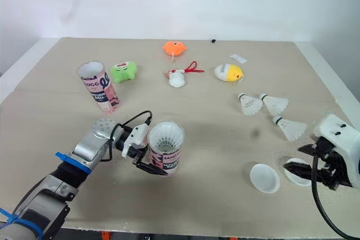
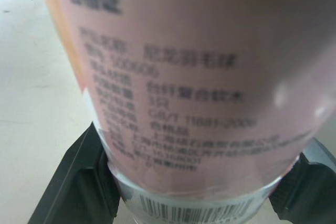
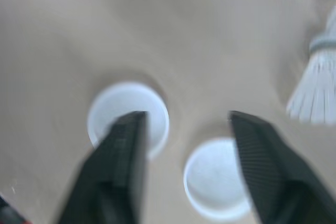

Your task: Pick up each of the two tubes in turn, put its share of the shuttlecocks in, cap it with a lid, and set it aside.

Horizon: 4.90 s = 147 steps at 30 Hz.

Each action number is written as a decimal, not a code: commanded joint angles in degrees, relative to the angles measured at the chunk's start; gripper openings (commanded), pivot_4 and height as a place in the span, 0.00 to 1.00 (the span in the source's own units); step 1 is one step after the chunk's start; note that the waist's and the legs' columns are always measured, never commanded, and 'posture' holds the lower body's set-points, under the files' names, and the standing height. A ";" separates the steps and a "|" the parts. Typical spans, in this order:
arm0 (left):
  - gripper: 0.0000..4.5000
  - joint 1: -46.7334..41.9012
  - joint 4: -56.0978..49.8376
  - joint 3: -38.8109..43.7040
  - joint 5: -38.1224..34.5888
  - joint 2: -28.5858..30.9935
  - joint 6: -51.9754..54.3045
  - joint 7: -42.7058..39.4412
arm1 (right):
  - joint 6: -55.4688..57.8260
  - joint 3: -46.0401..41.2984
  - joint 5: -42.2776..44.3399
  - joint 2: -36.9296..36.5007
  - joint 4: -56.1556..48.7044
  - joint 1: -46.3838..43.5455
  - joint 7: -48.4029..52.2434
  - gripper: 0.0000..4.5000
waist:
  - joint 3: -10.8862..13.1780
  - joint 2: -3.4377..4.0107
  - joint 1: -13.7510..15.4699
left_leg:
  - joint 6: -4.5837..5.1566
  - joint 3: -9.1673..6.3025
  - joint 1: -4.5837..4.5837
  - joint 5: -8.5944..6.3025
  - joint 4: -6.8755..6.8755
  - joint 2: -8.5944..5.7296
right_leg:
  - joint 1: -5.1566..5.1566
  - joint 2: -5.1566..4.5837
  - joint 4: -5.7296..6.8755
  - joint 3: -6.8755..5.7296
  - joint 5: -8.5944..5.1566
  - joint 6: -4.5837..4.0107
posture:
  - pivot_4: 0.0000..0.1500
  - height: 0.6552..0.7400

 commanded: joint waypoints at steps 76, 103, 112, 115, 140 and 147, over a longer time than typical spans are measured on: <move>0.65 3.47 10.09 0.01 4.36 -1.15 -1.39 9.26 | -7.79 55.58 6.43 -1.24 16.49 -68.07 15.56 0.01 | -0.04 0.03 -0.27 | 0.27 0.82 0.58 0.39 -0.36 0.20 | -0.04 -0.10 -0.17 0.46 0.46 -0.26 | 1.00 1.00; 0.65 -0.76 18.84 0.34 6.22 -4.25 -7.51 10.14 | -24.05 83.16 -14.51 28.78 31.28 -99.43 17.01 0.01 | -0.26 -0.09 -0.04 | 0.38 0.85 0.83 0.52 -0.49 0.34 | 0.18 -0.87 -0.96 -0.68 1.24 -0.27 | 1.00 1.00; 0.65 -0.77 17.37 0.52 6.09 -3.56 -6.13 10.03 | -31.32 82.41 -19.27 28.00 31.32 -99.81 17.74 0.01 | -0.26 -0.09 -0.08 | 0.37 0.83 0.85 0.52 -0.61 0.39 | 0.11 -0.97 -0.96 -0.94 1.28 -0.34 | 1.00 1.00; 0.65 -1.13 17.37 0.52 6.10 -3.44 -5.83 9.94 | -31.49 82.28 -19.47 27.50 28.89 -99.11 18.32 0.01 | -0.26 -0.09 -0.07 | 0.37 0.83 0.84 0.53 -0.67 0.39 | 0.08 -0.97 -0.96 -0.96 1.29 -0.35 | 1.00 1.00; 0.65 -0.41 13.60 1.64 5.45 -2.02 -2.61 10.97 | -23.84 77.22 -16.52 32.57 27.66 -93.94 19.69 0.58 | -0.55 -0.44 -0.08 | 0.35 0.83 0.91 0.54 -0.98 0.72 | 0.00 -1.06 -1.05 -1.24 1.22 -0.71 | 1.00 1.00; 0.65 -0.30 13.43 1.48 5.55 -2.20 -2.48 10.81 | -14.42 72.15 -2.96 29.41 29.55 -98.80 22.58 0.58 | -0.44 -0.37 0.00 | 0.35 0.85 0.68 0.55 -1.00 0.75 | -0.21 -1.09 -1.07 -1.30 1.40 -1.09 | 1.00 1.00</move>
